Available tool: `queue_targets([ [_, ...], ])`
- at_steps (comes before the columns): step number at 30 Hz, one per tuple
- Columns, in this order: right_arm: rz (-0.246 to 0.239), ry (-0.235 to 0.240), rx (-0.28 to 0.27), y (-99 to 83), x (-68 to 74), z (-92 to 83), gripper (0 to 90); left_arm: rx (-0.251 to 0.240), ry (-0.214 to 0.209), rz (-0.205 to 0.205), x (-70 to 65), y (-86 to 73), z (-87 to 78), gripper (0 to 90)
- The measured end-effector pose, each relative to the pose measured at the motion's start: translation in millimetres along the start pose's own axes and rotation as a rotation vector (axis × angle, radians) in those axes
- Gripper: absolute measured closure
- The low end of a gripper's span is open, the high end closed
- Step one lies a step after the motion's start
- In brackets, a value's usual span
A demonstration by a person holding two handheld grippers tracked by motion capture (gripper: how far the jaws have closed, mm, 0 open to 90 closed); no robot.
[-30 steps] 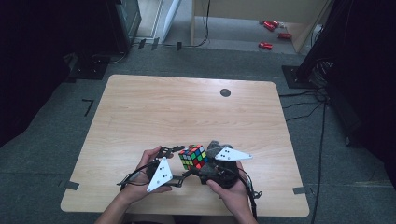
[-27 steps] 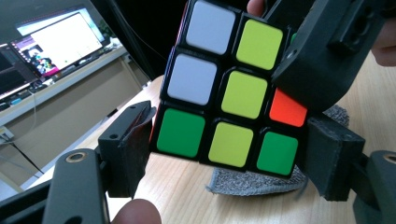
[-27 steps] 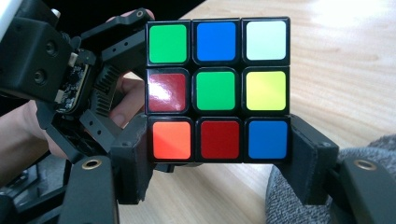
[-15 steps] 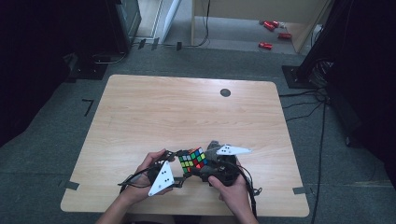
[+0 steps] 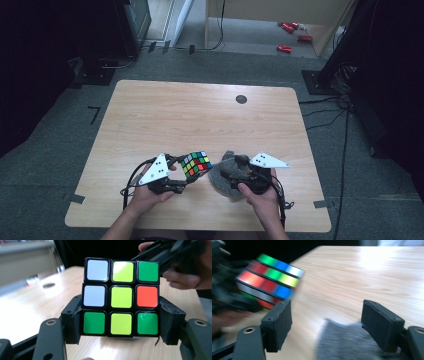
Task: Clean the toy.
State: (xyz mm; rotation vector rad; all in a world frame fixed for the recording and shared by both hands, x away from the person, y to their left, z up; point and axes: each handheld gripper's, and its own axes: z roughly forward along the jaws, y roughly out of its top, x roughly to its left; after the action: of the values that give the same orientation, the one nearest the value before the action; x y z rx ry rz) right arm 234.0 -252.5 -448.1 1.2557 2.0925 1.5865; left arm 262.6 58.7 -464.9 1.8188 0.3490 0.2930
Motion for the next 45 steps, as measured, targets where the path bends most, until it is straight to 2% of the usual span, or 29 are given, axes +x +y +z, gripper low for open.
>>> queue_targets([
  [1, 0.000, 0.000, 0.000, 0.0, 0.0, 0.0, 25.8, 0.000, 0.000, 0.000, 0.0, 0.0, 0.0, 34.3],
  [2, -0.016, -0.034, 0.000, -3.7, -3.4, 2.9, 27.0, -0.005, 0.002, -0.037, 2.8, -0.9, -2.3, 34.3],
  [3, -0.079, -0.119, 0.013, -13.8, -9.4, 12.1, 27.0, -0.024, 0.018, -0.078, 4.6, -2.7, -4.6, 34.3],
  [4, -0.079, -0.119, 0.013, -13.8, -9.4, 12.1, 27.0, -0.024, 0.018, -0.078, 4.6, -2.7, -4.6, 34.3],
  [5, -0.117, -0.164, 0.061, -20.7, -13.3, 19.8, 26.6, -0.026, 0.026, -0.099, 6.0, -3.2, -5.4, 34.2],
  [6, -0.142, -0.194, 0.089, -24.4, -15.2, 23.5, 26.6, -0.005, 0.052, -0.117, 7.2, -3.7, -6.0, 34.2],
  [7, -0.142, -0.194, 0.089, -24.4, -15.2, 23.5, 26.6, -0.005, 0.052, -0.117, 7.2, -3.7, -6.0, 34.2],
  [8, -0.150, -0.233, 0.157, -30.3, -19.6, 29.3, 25.7, -0.001, 0.051, -0.121, 7.3, -3.9, -6.4, 34.2],
  [9, -0.142, -0.239, 0.187, -32.8, -22.2, 31.9, 25.4, 0.004, 0.054, -0.123, 6.7, -3.8, -6.4, 34.2],
  [10, -0.142, -0.252, 0.214, -35.6, -24.8, 34.0, 25.6, 0.013, 0.086, -0.110, 3.6, -3.2, -4.9, 34.1],
  [11, -0.142, -0.252, 0.214, -35.6, -24.8, 34.0, 25.6, 0.013, 0.086, -0.110, 3.6, -3.2, -4.9, 34.1],
  [12, -0.132, -0.274, 0.257, -42.0, -29.2, 38.0, 25.8, 0.009, 0.075, -0.109, 2.7, -3.8, -4.1, 34.0],
  [13, -0.125, -0.272, 0.266, -43.8, -30.8, 39.0, 25.8, 0.007, 0.063, -0.107, 2.3, -4.2, -4.0, 34.0],
  [16, -0.109, -0.261, 0.284, -47.7, -33.6, 41.2, 25.0, 0.007, 0.069, -0.098, 1.8, -4.2, -4.0, 34.0],
  [19, -0.112, -0.263, 0.281, -52.4, -34.5, 43.5, 25.1, -0.007, 0.061, -0.124, 5.0, -4.8, -5.7, 34.1],
  [21, -0.126, -0.260, 0.279, -53.1, -33.0, 43.3, 33.3, -0.009, 0.064, -0.125, 7.4, -5.9, -7.8, 34.2],
  [23, -0.138, -0.239, 0.275, -53.0, -31.5, 41.2, 51.8, -0.013, 0.061, -0.119, 7.6, -6.5, -8.3, 34.3],
  [25, -0.124, -0.235, 0.278, -52.1, -30.9, 39.8, 60.3, -0.013, 0.056, -0.112, 6.7, -6.6, -8.0, 34.3],
  [29, -0.113, -0.236, 0.284, -49.3, -28.3, 37.4, 66.3, -0.004, 0.052, -0.090, 4.5, -7.0, -6.3, 34.4],
  [31, -0.117, -0.238, 0.262, -46.0, -24.2, 35.3, 67.3, 0.008, 0.059, -0.076, 3.5, -7.6, -4.9, 34.4],
  [32, -0.104, -0.213, 0.212, -39.9, -17.0, 30.9, 67.4, 0.015, 0.063, -0.070, 3.1, -7.7, -3.8, 34.4],
  [33, -0.104, -0.213, 0.212, -39.9, -17.0, 30.9, 67.4, 0.015, 0.063, -0.070, 3.1, -7.7, -3.8, 34.4],
  [34, -0.098, -0.197, 0.181, -35.9, -12.7, 28.2, 67.4, 0.018, 0.072, -0.065, 2.6, -7.4, -3.5, 34.4],
  [35, -0.102, -0.164, 0.125, -27.4, -2.8, 23.1, 67.2, 0.017, 0.076, -0.062, 2.6, -6.9, -3.8, 34.5],
  [38, -0.113, -0.113, 0.054, -12.9, 11.8, 15.9, 66.9, 0.012, 0.079, -0.065, 2.9, -5.8, -4.9, 34.5],
  [41, -0.104, -0.079, 0.001, 4.1, 23.3, 8.8, 66.4, 0.012, 0.077, -0.045, 0.3, 0.0, -5.3, 34.5],
  [42, -0.104, -0.079, 0.001, 4.1, 23.3, 8.8, 66.4, 0.012, 0.077, -0.045, 0.3, 0.0, -5.3, 34.5],
  [44, -0.078, -0.025, -0.037, 20.6, 31.6, 4.0, 66.2, 0.011, 0.068, -0.042, -2.0, 3.4, -4.3, 34.5],
  [45, -0.078, -0.025, -0.037, 20.6, 31.6, 4.0, 66.2, 0.009, 0.063, -0.040, -3.4, 5.0, -3.6, 34.5],
])
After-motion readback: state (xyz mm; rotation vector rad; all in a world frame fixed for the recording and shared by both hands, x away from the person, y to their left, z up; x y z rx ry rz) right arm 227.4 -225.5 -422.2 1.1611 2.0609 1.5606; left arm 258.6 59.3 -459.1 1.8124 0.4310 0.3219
